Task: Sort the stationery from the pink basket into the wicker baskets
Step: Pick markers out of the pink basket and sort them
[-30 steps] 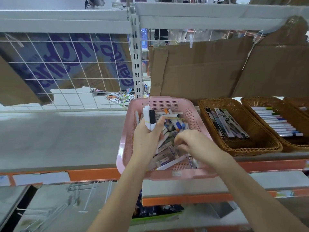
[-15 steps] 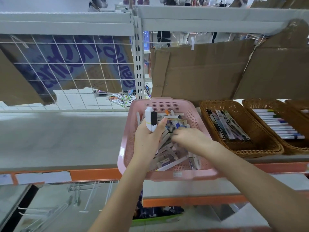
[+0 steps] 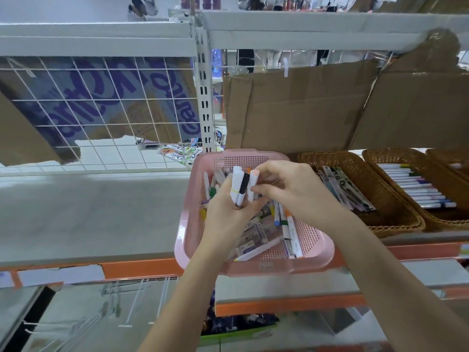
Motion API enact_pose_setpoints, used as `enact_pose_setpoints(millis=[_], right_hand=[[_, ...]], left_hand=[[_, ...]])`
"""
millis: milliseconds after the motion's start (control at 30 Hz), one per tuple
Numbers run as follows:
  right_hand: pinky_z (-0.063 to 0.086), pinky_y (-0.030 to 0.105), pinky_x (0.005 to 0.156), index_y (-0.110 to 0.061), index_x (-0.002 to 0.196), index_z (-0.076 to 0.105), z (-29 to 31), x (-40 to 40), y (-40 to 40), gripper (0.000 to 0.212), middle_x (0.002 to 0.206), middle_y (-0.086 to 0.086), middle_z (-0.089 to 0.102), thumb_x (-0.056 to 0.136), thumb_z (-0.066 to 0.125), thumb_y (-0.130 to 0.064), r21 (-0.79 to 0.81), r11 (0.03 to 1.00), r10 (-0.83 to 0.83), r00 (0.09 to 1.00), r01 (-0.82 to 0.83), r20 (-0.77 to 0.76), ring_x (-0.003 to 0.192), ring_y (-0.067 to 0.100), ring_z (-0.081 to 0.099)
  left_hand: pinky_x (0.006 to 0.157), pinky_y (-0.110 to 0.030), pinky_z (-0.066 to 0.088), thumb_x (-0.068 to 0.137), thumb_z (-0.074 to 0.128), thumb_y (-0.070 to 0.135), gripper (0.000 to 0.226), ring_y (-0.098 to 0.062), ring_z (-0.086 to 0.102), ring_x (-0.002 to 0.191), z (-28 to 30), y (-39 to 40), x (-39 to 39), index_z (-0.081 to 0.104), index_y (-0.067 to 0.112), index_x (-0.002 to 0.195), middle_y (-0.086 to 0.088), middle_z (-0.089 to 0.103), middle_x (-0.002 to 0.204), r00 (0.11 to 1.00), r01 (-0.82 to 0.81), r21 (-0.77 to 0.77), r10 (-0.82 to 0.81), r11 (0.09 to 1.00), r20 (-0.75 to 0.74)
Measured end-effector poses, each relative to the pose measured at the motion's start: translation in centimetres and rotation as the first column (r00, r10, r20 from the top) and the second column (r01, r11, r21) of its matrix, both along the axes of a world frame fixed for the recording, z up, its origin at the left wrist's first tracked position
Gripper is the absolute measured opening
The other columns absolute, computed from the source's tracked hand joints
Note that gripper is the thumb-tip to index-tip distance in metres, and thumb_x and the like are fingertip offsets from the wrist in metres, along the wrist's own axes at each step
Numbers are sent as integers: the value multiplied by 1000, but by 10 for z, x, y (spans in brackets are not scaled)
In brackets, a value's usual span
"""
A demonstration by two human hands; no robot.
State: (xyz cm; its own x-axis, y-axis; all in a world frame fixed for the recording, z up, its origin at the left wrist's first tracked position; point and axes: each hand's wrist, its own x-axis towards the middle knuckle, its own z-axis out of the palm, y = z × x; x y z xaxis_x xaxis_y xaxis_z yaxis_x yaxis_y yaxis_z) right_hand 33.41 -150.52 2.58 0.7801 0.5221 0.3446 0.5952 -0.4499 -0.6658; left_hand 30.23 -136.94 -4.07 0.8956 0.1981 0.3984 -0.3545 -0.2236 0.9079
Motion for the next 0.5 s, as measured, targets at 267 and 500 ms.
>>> enact_pose_setpoints(millis=[267, 500], right_hand=[[53, 28, 81, -12, 98, 70, -3, -6, 6, 18, 89, -2, 71, 81, 72, -17, 48, 997, -62, 994, 66, -86, 86, 7, 65], [49, 11, 76, -15, 94, 70, -5, -6, 7, 15, 87, -5, 71, 79, 73, -17, 91, 996, -12, 995, 21, -96, 82, 0, 64]], left_hand=[[55, -4, 41, 80, 72, 20, 37, 8, 58, 70, 2, -1, 1, 57, 54, 83, 24, 63, 77, 992, -83, 47, 79, 995, 94], [58, -8, 44, 84, 64, 14, 36, 8, 59, 72, 0, -1, 2, 59, 50, 82, 23, 64, 76, 999, -47, 26, 47, 999, -3]])
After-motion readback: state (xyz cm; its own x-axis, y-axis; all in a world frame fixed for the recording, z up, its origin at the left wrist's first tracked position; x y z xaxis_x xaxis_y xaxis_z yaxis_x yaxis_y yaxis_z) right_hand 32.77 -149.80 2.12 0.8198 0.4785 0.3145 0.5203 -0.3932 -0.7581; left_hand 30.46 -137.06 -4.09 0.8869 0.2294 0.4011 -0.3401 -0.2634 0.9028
